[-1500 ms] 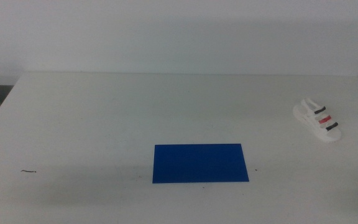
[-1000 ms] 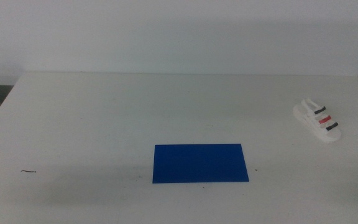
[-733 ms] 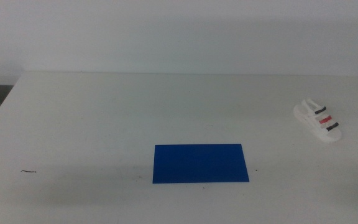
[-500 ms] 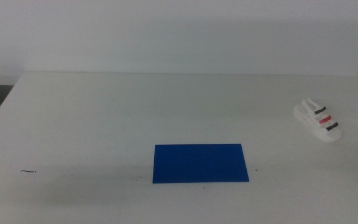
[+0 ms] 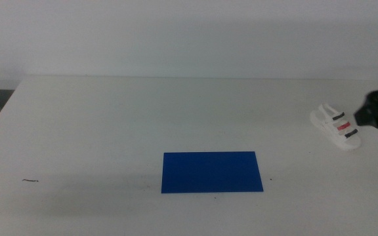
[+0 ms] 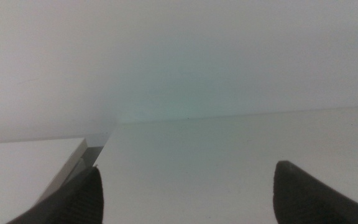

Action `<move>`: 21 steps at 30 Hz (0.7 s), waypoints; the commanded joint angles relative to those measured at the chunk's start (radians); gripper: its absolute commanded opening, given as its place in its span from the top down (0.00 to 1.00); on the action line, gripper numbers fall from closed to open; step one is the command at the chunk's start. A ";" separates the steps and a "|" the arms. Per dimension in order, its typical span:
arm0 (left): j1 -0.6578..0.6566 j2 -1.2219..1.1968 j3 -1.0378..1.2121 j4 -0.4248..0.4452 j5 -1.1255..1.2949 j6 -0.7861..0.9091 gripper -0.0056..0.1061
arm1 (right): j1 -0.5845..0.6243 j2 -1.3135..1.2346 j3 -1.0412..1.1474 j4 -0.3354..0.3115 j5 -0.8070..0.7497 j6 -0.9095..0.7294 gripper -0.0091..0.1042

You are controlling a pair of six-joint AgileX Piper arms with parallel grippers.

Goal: Use one arm to grab the shoe from the table and place it on the mat.

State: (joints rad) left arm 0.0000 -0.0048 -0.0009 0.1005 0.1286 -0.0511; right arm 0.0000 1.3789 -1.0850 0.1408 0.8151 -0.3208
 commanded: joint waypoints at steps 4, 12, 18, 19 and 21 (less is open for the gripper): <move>-0.001 0.005 0.001 -0.004 -0.012 -0.003 0.11 | 0.000 0.225 -0.189 -0.012 0.028 -0.105 0.10; -0.001 0.005 0.001 -0.004 -0.012 -0.003 0.11 | 0.000 0.501 -0.388 -0.101 0.016 -0.132 0.10; -0.001 0.005 0.001 -0.004 -0.012 -0.003 0.11 | 0.000 0.654 -0.464 -0.141 -0.026 -0.130 0.10; -0.001 0.005 0.001 -0.004 -0.012 -0.003 0.11 | 0.000 0.677 -0.472 -0.141 -0.030 -0.130 0.10; -0.001 0.005 0.001 -0.004 -0.012 -0.003 0.11 | -0.002 0.718 -0.487 -0.141 -0.030 -0.128 0.12</move>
State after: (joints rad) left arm 0.0000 -0.0048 -0.0009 0.1005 0.1286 -0.0511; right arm 0.0000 2.0703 -1.5536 0.0128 0.7968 -0.4440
